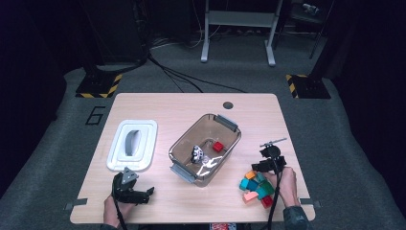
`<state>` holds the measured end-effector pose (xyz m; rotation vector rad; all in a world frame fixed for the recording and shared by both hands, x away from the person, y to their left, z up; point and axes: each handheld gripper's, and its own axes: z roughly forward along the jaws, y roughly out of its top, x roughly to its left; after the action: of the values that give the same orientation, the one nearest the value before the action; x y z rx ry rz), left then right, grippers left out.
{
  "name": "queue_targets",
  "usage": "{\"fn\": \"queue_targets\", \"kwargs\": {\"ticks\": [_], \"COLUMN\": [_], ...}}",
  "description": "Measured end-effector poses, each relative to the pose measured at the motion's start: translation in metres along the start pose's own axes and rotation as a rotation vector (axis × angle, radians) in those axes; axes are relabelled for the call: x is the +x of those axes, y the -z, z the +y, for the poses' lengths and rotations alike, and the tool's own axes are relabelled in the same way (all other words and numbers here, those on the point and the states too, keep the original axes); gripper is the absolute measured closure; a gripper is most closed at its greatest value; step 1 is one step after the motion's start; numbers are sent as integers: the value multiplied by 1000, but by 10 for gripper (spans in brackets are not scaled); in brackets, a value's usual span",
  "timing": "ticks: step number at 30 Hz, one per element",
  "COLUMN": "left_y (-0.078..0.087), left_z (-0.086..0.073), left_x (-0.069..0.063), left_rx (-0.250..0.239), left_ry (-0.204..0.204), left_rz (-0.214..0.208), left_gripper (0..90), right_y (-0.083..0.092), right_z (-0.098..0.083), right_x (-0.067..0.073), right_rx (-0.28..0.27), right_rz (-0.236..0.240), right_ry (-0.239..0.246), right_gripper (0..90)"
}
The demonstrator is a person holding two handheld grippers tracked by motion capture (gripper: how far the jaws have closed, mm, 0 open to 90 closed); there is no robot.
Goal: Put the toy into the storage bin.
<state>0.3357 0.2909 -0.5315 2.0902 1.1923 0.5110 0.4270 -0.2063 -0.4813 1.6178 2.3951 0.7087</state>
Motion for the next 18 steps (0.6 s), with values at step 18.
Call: {"fn": "queue_targets", "kwargs": {"ticks": [18], "left_y": [0], "left_z": [0], "left_x": [0], "left_rx": [-5], "left_ry": [1], "left_rz": [3], "left_gripper": [5], "right_y": [-3], "right_z": [0], "right_x": [-2], "right_rx": [2], "right_rz": [-18], "right_ry": [-13], "right_gripper": [586]}}
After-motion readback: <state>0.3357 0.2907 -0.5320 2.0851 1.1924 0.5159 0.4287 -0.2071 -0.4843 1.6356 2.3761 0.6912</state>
